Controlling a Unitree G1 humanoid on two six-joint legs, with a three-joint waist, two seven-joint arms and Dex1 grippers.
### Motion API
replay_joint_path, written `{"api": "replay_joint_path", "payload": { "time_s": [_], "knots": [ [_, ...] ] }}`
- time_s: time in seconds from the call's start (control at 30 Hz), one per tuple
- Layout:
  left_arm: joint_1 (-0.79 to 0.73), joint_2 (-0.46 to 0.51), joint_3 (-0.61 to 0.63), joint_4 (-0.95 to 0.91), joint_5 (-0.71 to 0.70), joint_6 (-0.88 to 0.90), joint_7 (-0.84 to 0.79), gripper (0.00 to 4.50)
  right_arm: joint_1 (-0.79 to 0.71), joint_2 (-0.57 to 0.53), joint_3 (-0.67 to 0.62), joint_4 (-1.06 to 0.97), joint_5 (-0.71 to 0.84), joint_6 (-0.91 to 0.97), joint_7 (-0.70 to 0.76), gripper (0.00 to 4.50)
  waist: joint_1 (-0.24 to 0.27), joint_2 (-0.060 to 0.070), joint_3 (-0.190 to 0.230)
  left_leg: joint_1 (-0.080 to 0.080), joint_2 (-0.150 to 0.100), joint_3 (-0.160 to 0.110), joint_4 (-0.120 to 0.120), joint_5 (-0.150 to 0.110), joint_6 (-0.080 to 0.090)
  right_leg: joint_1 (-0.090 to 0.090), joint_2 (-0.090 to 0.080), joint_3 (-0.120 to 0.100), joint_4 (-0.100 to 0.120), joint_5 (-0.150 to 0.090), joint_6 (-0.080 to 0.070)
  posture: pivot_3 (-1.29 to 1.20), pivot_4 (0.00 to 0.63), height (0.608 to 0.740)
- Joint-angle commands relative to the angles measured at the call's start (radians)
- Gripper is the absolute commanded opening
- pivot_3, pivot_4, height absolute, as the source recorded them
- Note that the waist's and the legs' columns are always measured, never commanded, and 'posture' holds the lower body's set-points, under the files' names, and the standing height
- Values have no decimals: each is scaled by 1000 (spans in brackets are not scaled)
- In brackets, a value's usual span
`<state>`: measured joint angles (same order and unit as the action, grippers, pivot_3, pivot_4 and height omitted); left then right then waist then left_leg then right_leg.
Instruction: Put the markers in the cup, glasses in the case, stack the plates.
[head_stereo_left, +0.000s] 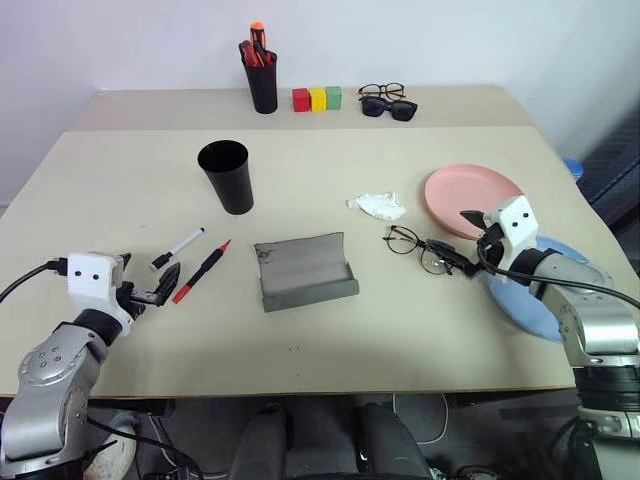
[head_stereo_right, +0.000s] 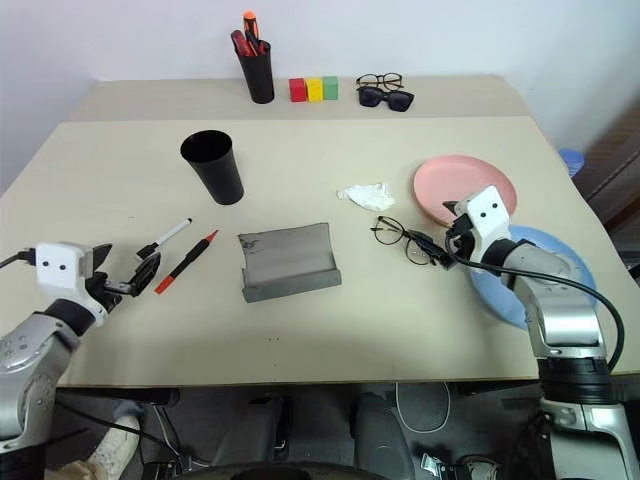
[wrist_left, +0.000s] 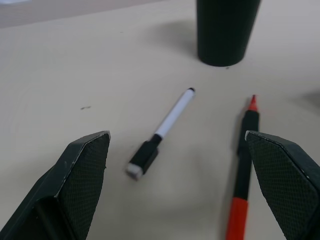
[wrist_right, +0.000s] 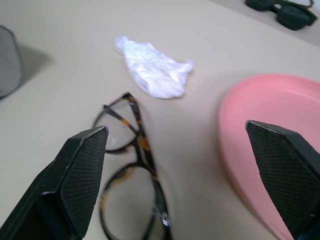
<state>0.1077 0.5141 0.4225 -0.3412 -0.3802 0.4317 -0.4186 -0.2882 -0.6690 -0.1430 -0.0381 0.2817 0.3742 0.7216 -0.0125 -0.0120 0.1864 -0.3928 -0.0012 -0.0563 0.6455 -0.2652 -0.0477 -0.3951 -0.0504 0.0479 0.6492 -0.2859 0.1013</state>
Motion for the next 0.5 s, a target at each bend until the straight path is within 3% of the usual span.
{"api": "replay_joint_path", "payload": {
  "time_s": [0.03,0.17,0.5],
  "knots": [
    [-36,30,3,15,2,-13,-17,4433,-9,20,11,-84,20,8,-4,4500,-1,0,0,0,0,0,0,0,0,0,0,0,0,0,0,0,150,740],
    [-72,57,-19,51,12,12,-26,4433,-33,51,66,-154,27,36,-2,4500,-5,0,0,0,0,0,0,0,0,0,1,0,0,0,0,0,150,740],
    [-299,101,-209,4,25,371,52,4433,-85,204,315,-393,15,167,-48,4500,0,-1,0,-1,-1,-3,1,0,0,-1,0,-2,2,0,0,0,150,740]
  ]
}}
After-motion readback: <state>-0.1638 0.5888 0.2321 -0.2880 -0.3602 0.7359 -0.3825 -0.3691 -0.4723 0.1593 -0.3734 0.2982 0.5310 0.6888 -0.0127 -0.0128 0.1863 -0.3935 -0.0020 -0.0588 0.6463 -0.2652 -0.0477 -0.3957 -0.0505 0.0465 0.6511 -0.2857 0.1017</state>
